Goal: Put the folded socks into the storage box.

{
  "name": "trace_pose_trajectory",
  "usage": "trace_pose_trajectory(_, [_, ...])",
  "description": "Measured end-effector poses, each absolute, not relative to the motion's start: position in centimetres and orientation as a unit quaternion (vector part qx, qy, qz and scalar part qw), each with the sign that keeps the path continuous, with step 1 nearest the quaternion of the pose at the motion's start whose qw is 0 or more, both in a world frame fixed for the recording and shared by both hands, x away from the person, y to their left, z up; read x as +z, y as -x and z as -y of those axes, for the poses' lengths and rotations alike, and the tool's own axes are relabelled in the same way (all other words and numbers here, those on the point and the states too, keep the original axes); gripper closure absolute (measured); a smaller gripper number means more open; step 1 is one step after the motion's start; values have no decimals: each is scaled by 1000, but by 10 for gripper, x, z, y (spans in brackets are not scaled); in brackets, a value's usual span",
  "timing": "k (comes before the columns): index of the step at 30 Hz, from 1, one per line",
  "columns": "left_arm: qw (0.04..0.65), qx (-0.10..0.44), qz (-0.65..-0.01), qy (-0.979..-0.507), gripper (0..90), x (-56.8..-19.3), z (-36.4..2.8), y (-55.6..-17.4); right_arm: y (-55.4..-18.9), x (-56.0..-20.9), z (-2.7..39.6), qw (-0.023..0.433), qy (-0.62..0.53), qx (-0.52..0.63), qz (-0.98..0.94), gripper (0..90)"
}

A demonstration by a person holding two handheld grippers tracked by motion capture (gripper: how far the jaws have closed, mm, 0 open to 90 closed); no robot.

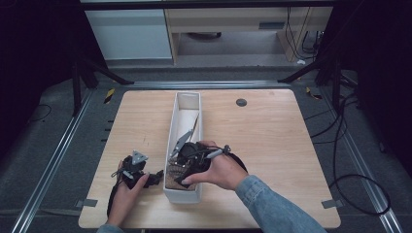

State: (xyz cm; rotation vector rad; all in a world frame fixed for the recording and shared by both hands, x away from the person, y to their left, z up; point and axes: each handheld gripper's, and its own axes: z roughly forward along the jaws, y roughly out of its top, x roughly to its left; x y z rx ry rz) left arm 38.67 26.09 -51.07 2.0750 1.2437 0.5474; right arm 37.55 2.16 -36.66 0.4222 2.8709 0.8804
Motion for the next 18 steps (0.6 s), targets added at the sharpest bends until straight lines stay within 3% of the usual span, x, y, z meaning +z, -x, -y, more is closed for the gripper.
trace_pose_trajectory(6, [325,209,-474,-791,0,-511,-261,-387,-380,-350,-13,74,-146,310,-937,248])
trace_pose_trajectory(18, [325,209,-474,-791,0,-511,-261,-387,-394,-344,4,82,-162,328,-927,686])
